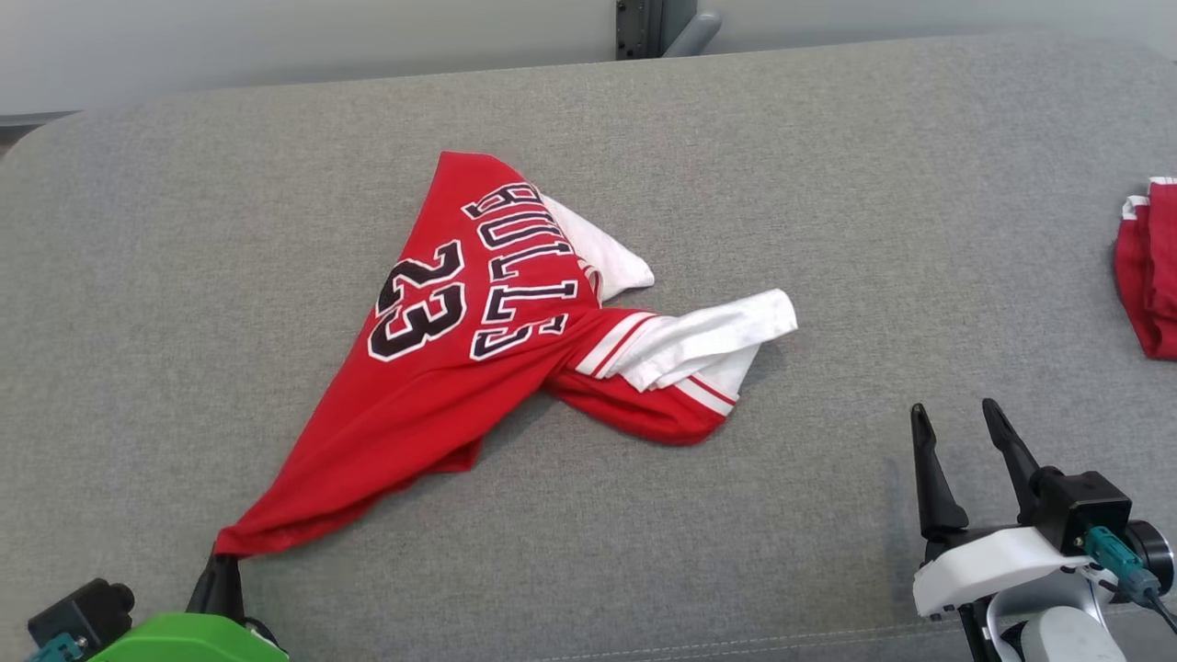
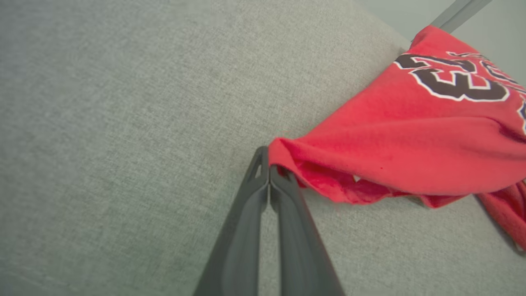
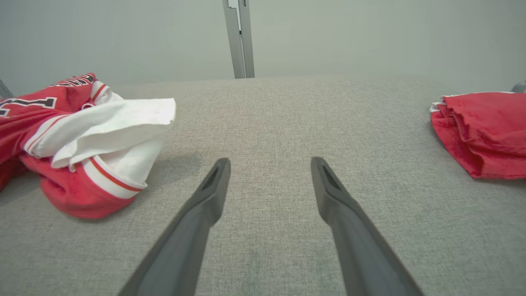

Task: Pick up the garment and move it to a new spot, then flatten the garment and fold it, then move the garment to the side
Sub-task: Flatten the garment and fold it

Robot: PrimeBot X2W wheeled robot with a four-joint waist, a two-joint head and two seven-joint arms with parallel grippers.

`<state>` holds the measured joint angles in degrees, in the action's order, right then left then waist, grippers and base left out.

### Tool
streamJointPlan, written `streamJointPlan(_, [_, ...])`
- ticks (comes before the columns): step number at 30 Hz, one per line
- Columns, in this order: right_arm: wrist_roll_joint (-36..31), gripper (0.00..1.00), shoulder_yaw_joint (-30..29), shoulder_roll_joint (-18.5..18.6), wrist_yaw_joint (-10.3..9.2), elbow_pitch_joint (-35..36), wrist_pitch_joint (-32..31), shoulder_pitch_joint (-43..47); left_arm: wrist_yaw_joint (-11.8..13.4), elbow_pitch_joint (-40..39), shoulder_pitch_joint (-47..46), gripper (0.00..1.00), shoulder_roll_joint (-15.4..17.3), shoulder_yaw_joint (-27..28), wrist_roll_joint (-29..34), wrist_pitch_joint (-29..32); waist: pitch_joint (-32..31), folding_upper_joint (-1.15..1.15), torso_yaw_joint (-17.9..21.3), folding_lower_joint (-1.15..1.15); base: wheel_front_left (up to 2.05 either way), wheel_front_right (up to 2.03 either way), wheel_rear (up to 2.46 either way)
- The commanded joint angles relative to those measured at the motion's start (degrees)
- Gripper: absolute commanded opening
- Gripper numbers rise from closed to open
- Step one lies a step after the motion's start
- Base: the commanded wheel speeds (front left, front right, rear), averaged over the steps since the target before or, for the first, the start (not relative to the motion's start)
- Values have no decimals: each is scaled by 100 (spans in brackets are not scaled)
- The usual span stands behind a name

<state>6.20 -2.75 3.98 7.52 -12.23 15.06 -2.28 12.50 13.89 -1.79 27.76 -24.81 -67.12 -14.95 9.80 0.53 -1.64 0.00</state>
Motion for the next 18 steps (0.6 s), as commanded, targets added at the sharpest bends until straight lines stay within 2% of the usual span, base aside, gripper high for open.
streamJointPlan(1, [-38,100,8,31,-7,-10,18,-40,-101,229,-53,0,-77,-16,10,-7,-7,-53,-61,0,0,0,0])
streamJointPlan(2, [-37,100,20,31,-7,-14,18,-37,-154,360,-104,0,-122,-24,47,-9,-12,-53,-63,0,0,0,0])
streamJointPlan(3, [-33,100,27,33,-7,-17,18,-31,-178,489,-153,19,-183,-2,57,-13,-16,-53,-61,0,0,0,0])
streamJointPlan(4, [-29,100,36,35,-7,-18,18,-19,-201,606,-187,51,-239,44,74,-16,-20,-53,-56,0,0,0,0])
streamJointPlan(5, [-25,100,49,39,-7,-21,18,2,-205,712,-209,100,-267,79,142,-20,-24,-53,-46,0,0,0,0])
streamJointPlan(12, [1,100,26,34,-7,-6,18,105,-228,979,136,100,-565,517,216,-23,-59,-53,87,0,0,0,0])
streamJointPlan(18, [6,100,20,12,-7,42,18,153,-191,762,471,100,-766,615,84,-11,-35,-53,132,0,0,0,0])
